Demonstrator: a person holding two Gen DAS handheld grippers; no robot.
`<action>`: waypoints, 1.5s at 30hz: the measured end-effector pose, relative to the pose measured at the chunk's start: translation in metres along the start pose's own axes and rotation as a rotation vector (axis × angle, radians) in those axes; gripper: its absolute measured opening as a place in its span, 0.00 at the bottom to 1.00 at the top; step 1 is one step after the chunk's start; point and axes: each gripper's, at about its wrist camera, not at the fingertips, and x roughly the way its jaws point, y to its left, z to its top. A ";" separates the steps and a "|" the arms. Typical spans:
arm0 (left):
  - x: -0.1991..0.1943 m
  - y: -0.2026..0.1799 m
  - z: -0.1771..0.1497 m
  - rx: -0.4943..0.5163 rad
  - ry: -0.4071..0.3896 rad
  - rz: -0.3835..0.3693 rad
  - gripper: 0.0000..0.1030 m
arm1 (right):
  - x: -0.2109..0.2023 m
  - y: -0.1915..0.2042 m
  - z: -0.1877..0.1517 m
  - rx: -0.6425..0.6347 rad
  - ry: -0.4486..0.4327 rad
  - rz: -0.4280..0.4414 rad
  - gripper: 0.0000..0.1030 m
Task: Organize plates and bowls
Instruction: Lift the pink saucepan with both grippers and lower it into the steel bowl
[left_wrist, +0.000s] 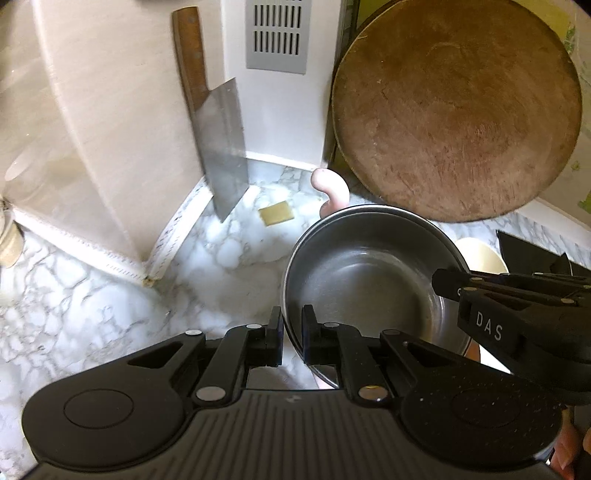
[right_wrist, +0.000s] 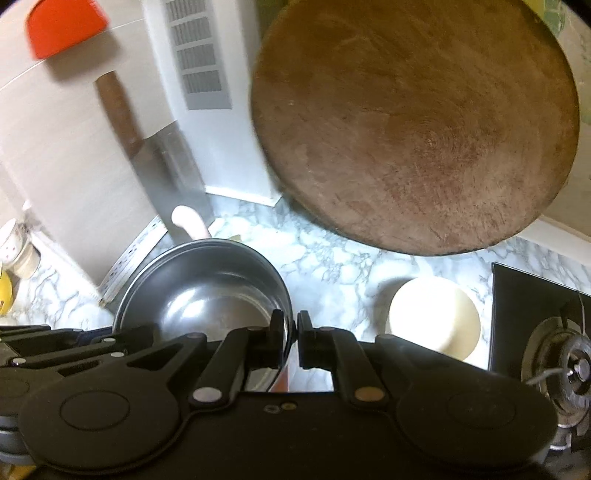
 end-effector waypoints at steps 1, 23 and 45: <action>-0.003 0.004 -0.003 0.003 0.000 -0.002 0.08 | -0.003 0.004 -0.003 -0.002 0.004 0.001 0.08; -0.016 0.089 -0.069 0.013 0.097 -0.015 0.08 | -0.012 0.093 -0.077 -0.006 0.087 0.016 0.08; 0.027 0.122 -0.095 0.014 0.142 -0.008 0.08 | 0.030 0.120 -0.109 0.066 0.172 0.004 0.08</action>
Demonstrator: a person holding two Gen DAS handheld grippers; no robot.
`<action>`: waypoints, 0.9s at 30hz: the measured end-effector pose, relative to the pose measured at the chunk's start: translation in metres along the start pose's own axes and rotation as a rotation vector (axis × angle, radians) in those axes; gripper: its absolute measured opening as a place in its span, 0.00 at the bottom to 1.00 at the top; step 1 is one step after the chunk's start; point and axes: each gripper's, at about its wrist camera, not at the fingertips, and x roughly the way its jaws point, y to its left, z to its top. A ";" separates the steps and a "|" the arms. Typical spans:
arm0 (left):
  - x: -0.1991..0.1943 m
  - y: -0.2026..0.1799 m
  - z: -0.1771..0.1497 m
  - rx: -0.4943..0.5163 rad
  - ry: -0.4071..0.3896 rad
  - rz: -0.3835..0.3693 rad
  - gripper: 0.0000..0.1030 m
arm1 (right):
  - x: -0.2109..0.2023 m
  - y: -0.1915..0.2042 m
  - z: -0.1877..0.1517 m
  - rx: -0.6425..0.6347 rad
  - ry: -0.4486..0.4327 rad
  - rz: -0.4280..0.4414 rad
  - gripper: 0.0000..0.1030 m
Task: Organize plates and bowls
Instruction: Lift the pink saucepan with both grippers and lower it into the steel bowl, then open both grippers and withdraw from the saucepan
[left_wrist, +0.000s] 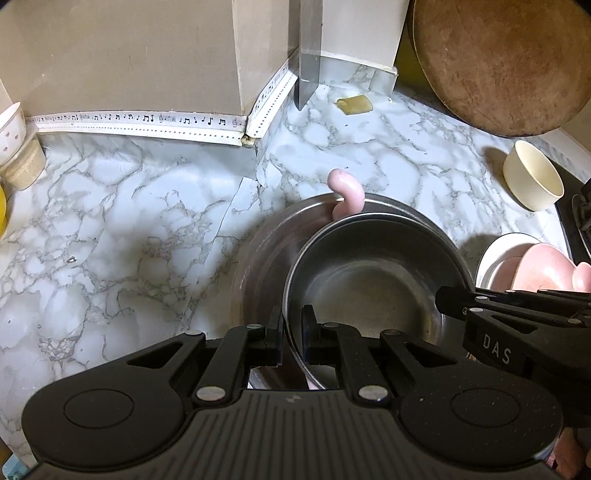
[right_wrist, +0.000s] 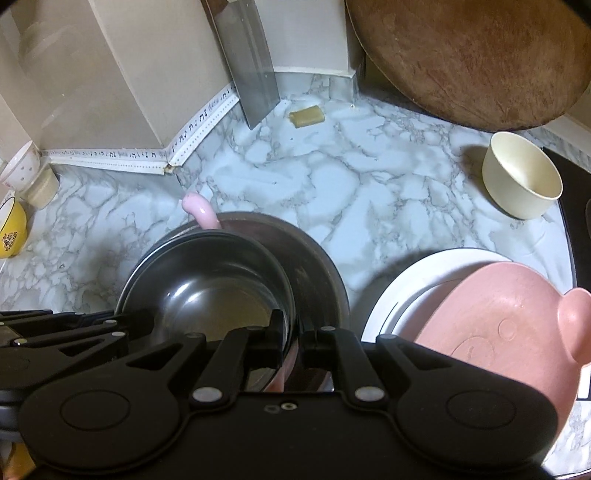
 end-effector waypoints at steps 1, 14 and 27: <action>0.002 0.001 0.000 -0.003 0.003 0.000 0.08 | 0.001 0.001 -0.001 -0.006 -0.001 -0.003 0.08; 0.004 0.004 0.002 -0.007 0.008 -0.010 0.08 | 0.005 0.000 0.002 0.015 0.018 0.016 0.13; -0.010 0.002 -0.002 0.007 -0.015 -0.006 0.08 | -0.005 0.002 -0.001 -0.023 0.015 0.043 0.24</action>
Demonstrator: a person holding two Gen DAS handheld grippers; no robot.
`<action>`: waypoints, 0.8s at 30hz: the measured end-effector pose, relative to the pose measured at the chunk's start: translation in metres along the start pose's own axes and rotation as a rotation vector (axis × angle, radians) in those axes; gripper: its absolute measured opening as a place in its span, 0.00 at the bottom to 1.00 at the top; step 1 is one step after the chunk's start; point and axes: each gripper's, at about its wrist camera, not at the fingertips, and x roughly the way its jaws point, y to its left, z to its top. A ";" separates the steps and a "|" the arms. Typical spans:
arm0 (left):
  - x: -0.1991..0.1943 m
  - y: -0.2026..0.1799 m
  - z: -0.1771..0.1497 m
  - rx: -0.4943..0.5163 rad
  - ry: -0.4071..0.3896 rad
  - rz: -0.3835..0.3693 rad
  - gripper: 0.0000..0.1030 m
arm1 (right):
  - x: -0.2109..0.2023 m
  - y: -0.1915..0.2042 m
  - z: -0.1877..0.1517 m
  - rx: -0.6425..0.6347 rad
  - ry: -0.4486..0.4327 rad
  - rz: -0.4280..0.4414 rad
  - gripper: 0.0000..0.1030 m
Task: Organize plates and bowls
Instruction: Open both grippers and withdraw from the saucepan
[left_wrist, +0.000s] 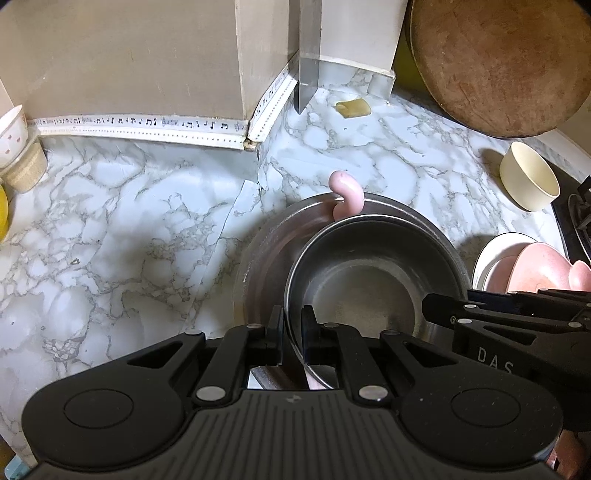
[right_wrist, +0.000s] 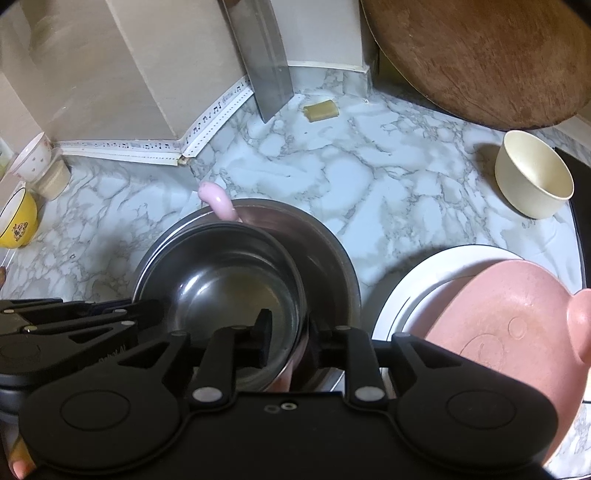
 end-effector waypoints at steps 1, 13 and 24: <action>-0.002 0.000 0.000 0.001 -0.003 0.000 0.08 | -0.002 0.000 0.000 -0.002 -0.004 0.002 0.25; -0.038 -0.004 -0.001 0.028 -0.083 -0.023 0.09 | -0.033 -0.002 -0.001 -0.047 -0.054 0.030 0.36; -0.067 -0.020 0.008 0.048 -0.154 -0.046 0.23 | -0.074 -0.009 0.002 -0.107 -0.130 0.014 0.50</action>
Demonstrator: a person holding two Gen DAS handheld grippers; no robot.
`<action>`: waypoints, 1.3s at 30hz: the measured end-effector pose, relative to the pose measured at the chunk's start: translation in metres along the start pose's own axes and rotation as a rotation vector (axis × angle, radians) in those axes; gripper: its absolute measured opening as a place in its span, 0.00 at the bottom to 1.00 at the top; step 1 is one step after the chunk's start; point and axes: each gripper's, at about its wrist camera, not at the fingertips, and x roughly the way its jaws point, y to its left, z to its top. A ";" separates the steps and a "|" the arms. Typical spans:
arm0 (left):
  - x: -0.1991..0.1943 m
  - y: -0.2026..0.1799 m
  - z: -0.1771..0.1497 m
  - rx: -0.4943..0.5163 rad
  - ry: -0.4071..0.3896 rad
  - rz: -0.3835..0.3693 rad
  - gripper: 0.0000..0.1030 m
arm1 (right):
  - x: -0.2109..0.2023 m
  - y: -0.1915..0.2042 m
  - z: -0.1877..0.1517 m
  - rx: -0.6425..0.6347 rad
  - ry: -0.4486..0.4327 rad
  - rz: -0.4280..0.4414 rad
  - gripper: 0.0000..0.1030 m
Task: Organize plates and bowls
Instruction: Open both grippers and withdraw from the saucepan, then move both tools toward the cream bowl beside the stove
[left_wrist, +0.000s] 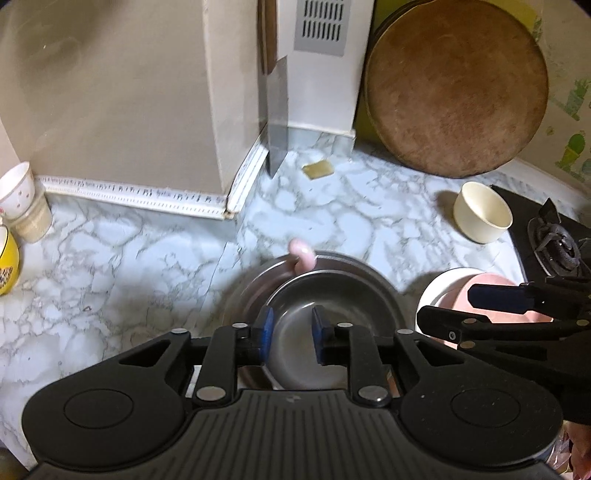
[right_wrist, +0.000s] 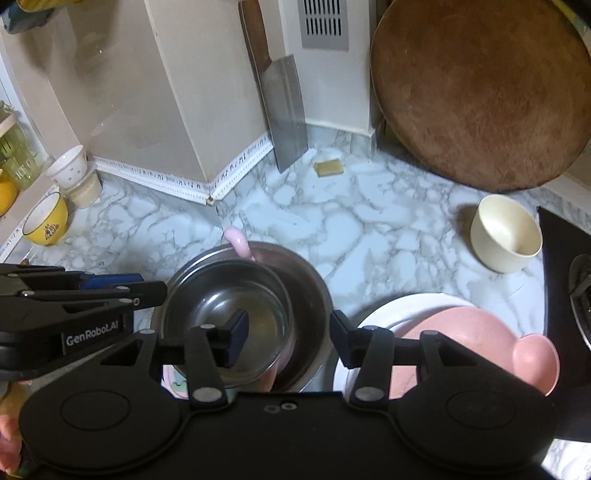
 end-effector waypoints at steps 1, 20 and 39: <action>-0.001 -0.003 0.002 0.004 -0.006 -0.001 0.26 | -0.003 -0.002 0.001 -0.001 -0.006 -0.002 0.51; 0.009 -0.094 0.052 0.068 -0.087 -0.059 0.59 | -0.038 -0.105 0.023 0.036 -0.113 -0.084 0.85; 0.089 -0.196 0.111 0.070 -0.045 -0.085 0.73 | -0.007 -0.241 0.048 0.132 -0.088 -0.129 1.00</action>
